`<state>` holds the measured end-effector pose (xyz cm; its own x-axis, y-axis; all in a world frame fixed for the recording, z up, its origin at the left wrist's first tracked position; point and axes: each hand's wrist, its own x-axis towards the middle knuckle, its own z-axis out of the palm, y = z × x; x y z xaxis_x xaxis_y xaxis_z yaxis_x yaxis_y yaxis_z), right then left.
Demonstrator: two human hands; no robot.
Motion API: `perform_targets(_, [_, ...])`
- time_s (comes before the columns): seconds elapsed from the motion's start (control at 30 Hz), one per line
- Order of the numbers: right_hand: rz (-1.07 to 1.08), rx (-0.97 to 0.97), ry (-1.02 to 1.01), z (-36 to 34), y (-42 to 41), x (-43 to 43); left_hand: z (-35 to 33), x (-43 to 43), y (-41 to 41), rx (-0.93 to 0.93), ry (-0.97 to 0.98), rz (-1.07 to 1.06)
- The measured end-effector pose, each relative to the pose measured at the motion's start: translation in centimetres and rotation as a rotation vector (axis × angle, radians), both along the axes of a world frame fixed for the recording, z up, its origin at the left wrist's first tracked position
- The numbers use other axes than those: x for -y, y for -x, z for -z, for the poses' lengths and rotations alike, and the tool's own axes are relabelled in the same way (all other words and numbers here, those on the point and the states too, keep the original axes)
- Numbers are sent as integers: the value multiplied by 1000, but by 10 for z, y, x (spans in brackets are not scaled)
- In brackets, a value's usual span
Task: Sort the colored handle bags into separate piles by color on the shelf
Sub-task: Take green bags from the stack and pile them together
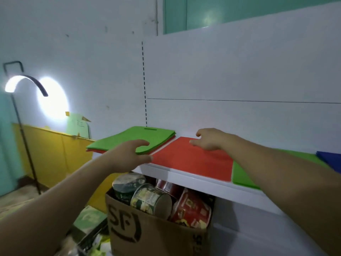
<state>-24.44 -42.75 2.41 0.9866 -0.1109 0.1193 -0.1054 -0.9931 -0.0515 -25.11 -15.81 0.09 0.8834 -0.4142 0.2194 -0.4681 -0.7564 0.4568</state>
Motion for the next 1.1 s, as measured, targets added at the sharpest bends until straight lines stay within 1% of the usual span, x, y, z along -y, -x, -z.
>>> perform_targets(0.2, [-49,36,-39,9,-50,-93,4,-106,-42,5,44,-78])
perform_targets(0.4, [-16,6,-23,13,-94,-133,10,-154,-86,6,60,-78])
perform_targets(0.57, [34,-14,20,18,-135,-138,13,-165,-136,3,61,-69])
perform_targets(0.73, [122,-26,22,22,-182,-128,13,-154,-194,-28,48,-23])
perform_targets(1.0, [265,-142,49,27,-230,-105,8,-137,-278,-75,-36,80])
perform_targets(1.1, [282,-162,39,28,-233,-107,11,-130,-295,-102,-137,132])
